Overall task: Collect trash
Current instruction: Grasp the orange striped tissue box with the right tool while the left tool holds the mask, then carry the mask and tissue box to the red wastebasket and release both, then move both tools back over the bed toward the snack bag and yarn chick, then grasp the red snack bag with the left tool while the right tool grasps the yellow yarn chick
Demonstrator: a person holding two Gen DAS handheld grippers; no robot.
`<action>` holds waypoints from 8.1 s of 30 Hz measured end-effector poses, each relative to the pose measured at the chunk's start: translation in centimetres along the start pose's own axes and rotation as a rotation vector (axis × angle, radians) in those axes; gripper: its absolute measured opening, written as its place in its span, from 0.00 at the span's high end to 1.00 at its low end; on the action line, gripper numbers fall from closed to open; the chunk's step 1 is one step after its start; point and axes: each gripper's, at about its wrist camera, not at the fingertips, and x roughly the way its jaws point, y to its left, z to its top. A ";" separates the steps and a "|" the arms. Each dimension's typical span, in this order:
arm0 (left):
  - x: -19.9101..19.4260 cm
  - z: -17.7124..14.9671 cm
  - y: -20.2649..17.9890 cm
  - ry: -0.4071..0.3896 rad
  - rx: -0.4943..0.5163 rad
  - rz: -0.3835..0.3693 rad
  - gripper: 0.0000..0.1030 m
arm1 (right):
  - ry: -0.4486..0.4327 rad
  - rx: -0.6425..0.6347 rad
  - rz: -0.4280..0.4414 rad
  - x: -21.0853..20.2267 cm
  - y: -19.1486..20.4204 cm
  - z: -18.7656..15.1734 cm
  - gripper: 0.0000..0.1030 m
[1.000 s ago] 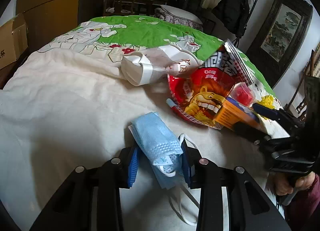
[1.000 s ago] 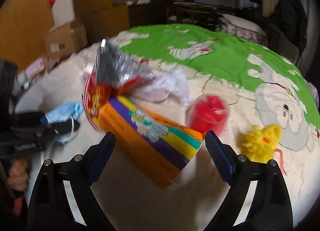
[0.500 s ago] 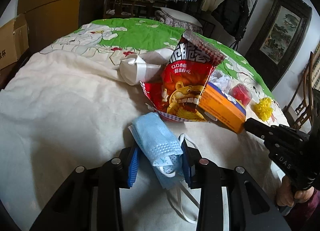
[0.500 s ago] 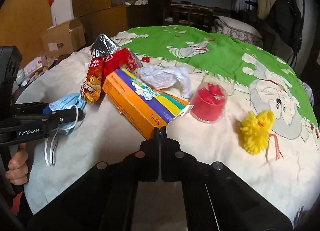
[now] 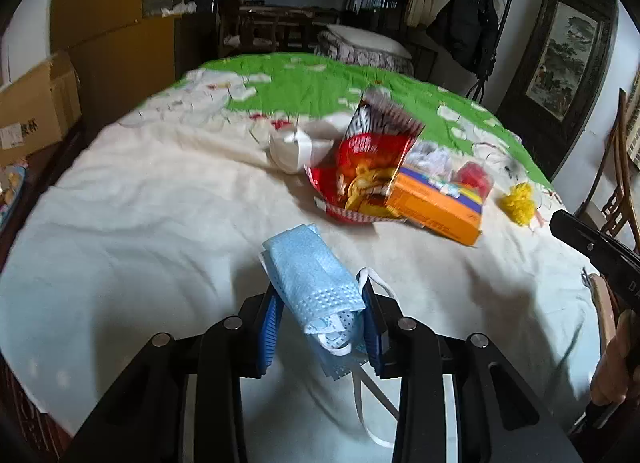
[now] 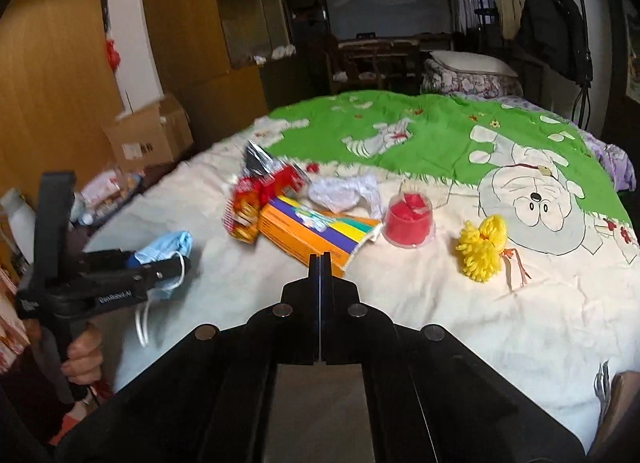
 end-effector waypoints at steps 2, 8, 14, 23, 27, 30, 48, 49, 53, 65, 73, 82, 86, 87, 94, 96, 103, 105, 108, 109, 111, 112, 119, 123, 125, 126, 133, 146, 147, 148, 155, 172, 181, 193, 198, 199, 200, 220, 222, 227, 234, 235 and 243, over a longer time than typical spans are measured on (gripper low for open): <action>-1.7 0.1 -0.3 -0.026 0.003 0.002 0.65 | -0.024 -0.005 0.006 -1.2 0.6 0.2 0.99; -6.9 0.1 -1.0 -0.097 0.017 0.024 0.65 | -0.088 -0.020 0.042 -5.0 2.4 0.8 0.99; -13.0 -0.4 -1.5 -0.172 0.027 0.044 0.65 | -0.167 -0.041 0.095 -9.7 4.6 1.2 0.99; -18.3 -2.4 -0.2 -0.204 0.011 0.089 0.65 | -0.115 -0.122 0.072 -8.9 5.9 0.7 0.40; -17.9 -2.3 0.5 -0.200 0.006 0.104 0.65 | -0.047 -0.177 -0.029 -3.6 4.9 0.6 0.37; -16.5 -2.1 1.3 -0.173 -0.011 0.093 0.65 | 0.013 -0.191 -0.027 0.1 4.4 0.8 0.36; -9.2 -0.7 4.6 -0.045 -0.074 0.071 0.65 | 0.165 -0.277 -0.113 11.7 2.3 1.8 0.50; -9.2 -0.8 4.5 -0.045 -0.072 0.068 0.65 | 0.150 -0.258 -0.104 10.3 2.4 1.8 0.51; -10.1 -0.9 3.8 -0.068 -0.053 0.058 0.65 | 0.129 -0.116 0.015 5.7 1.5 1.9 0.53; -15.5 -2.0 1.5 -0.152 -0.015 0.063 0.65 | 0.088 0.288 0.480 -3.4 -0.9 0.8 0.53; -19.3 -4.1 2.4 -0.179 -0.032 0.119 0.65 | -0.033 0.202 0.501 -9.2 3.0 1.7 0.53; -25.0 -9.6 6.7 -0.162 -0.046 0.343 0.65 | -0.036 0.038 0.647 -12.8 12.9 1.9 0.53; -26.8 -12.8 9.2 -0.137 -0.072 0.444 0.65 | 0.019 -0.021 0.694 -12.2 17.3 1.0 0.53; -27.0 -13.6 9.8 -0.127 -0.082 0.463 0.65 | 0.029 -0.032 0.698 -12.0 18.1 0.8 0.53; -24.8 -16.8 13.2 -0.061 -0.116 0.493 0.65 | 0.125 -0.085 0.698 -9.5 22.6 -0.9 0.53; -23.4 -17.2 13.9 -0.043 -0.120 0.486 0.65 | 0.150 -0.096 0.686 -8.6 23.3 -1.3 0.53; -18.7 -18.4 16.6 0.037 -0.166 0.448 0.63 | 0.236 -0.092 0.656 -4.4 24.4 -2.0 0.53; -17.2 -18.6 17.4 0.062 -0.173 0.438 0.56 | 0.260 -0.084 0.646 -3.1 24.5 -2.3 0.53; -15.1 -18.8 18.1 0.093 -0.173 0.429 0.38 | 0.294 -0.067 0.635 -1.3 24.5 -2.6 0.53; -14.8 -18.8 18.1 0.099 -0.171 0.430 0.33 | 0.307 -0.060 0.631 -0.7 24.4 -2.7 0.53; -13.9 -18.8 18.3 0.111 -0.166 0.437 0.22 | 0.324 -0.052 0.628 0.1 24.4 -2.8 0.53; -13.7 -18.8 18.3 0.115 -0.163 0.439 0.19 | 0.331 -0.049 0.628 0.5 24.5 -2.8 0.53; -14.1 -18.5 18.3 0.103 -0.168 0.463 0.08 | 0.349 -0.049 0.633 1.0 24.9 -3.2 0.53; -15.6 -18.6 18.3 0.081 -0.186 0.480 0.08 | 0.351 -0.053 0.646 0.6 25.3 -3.3 0.53; -16.7 -18.8 18.2 0.065 -0.191 0.504 0.08 | 0.359 -0.057 0.661 0.5 25.7 -3.5 0.53; -17.0 -18.8 18.2 0.061 -0.192 0.514 0.08 | 0.365 -0.063 0.666 0.4 26.0 -3.6 0.53; -19.4 -19.9 19.3 0.050 -0.236 0.578 0.07 | 0.436 -0.121 0.684 1.6 29.0 -5.2 0.53; -18.9 -23.2 24.6 0.108 -0.391 0.593 0.06 | 0.638 -0.256 0.640 10.1 36.4 -10.0 0.48; -18.7 -23.3 24.7 0.112 -0.392 0.595 0.06 | 0.636 -0.277 0.617 10.7 36.9 -10.4 0.46; -18.6 -23.4 24.7 0.116 -0.392 0.596 0.06 | 0.634 -0.294 0.607 11.0 37.4 -10.5 0.44; -17.8 -23.1 24.5 0.129 -0.358 0.602 0.06 | 0.588 -0.323 0.597 10.7 37.6 -9.9 0.42; -22.9 -17.0 16.6 -0.053 -0.178 0.609 0.06 | 0.297 -0.187 0.569 -0.1 28.9 -4.0 0.38; -24.8 -12.7 7.0 -0.166 0.007 0.571 0.06 | 0.085 -0.092 0.512 -8.3 20.2 -2.3 0.34; -19.6 -6.3 -4.9 -0.237 0.244 0.436 0.06 | -0.111 0.056 0.301 -12.4 8.5 -0.5 0.30; -15.6 -3.4 -7.3 -0.232 0.275 0.369 0.06 | -0.152 0.124 0.160 -11.2 4.1 -0.1 0.28; -14.7 -2.9 -7.6 -0.225 0.279 0.360 0.06 | -0.152 0.143 0.144 -10.9 3.3 -0.2 0.28; -13.4 -2.2 -8.1 -0.215 0.285 0.350 0.06 | -0.149 0.170 0.114 -10.4 2.2 -0.2 0.28; 2.1 4.5 -6.4 -0.022 0.240 0.295 0.06 | -0.065 0.292 -0.295 0.8 -8.0 -1.9 0.28; 2.9 5.1 -5.6 -0.003 0.219 0.290 0.06 | -0.054 0.295 -0.323 1.6 -8.6 -2.3 0.28; 4.0 6.3 -4.5 0.014 0.177 0.228 0.06 | -0.014 0.337 -0.310 2.9 -9.9 -3.2 0.28; 5.9 7.3 -6.1 0.020 0.192 0.127 0.06 | 0.016 0.394 -0.252 4.0 -11.1 -3.5 0.28; 6.3 7.5 -6.4 0.023 0.194 0.122 0.06 | 0.011 0.401 -0.247 3.9 -11.2 -3.6 0.28; 11.7 6.8 -5.2 0.122 0.148 0.143 0.09 | 0.008 0.424 -0.234 3.9 -11.4 -3.8 0.28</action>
